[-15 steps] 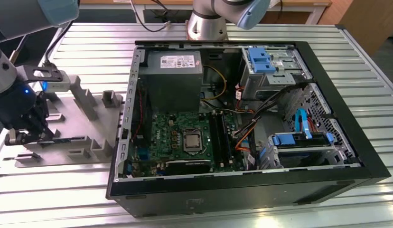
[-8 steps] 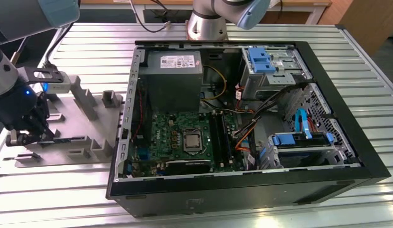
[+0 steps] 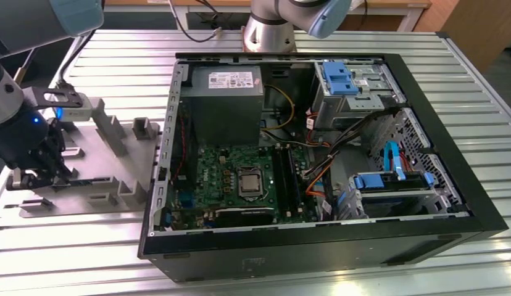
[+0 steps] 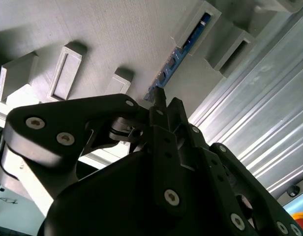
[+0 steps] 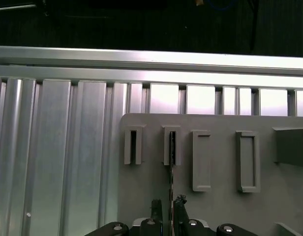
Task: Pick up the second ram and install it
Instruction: 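Pick up the second ram and move it above second insertion slot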
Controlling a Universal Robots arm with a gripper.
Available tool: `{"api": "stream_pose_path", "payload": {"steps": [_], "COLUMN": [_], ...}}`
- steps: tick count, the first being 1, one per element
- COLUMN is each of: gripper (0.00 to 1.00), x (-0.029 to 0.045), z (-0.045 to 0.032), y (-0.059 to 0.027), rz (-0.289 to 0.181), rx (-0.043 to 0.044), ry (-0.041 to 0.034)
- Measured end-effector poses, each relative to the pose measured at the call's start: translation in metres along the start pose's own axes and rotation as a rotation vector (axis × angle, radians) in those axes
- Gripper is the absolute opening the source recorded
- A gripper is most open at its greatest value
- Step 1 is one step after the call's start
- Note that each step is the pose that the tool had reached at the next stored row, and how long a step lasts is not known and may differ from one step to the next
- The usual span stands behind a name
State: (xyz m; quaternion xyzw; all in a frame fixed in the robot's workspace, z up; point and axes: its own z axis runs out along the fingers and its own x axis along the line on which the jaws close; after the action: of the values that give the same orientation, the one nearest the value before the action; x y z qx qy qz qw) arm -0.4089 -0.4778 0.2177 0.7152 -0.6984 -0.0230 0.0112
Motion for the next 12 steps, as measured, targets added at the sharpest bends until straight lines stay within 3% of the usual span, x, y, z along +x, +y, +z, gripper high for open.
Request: {"api": "stream_pose_path", "payload": {"steps": [6,12], "gripper": [0.24,0.24], "x": [-0.0003,-0.0026], "z": [0.0057,0.0131], "y": [0.0012,0.0065], "rz": [-0.030,-0.046], "rx": [0.0039,0.0067], "ry": [-0.0077,-0.0092]}}
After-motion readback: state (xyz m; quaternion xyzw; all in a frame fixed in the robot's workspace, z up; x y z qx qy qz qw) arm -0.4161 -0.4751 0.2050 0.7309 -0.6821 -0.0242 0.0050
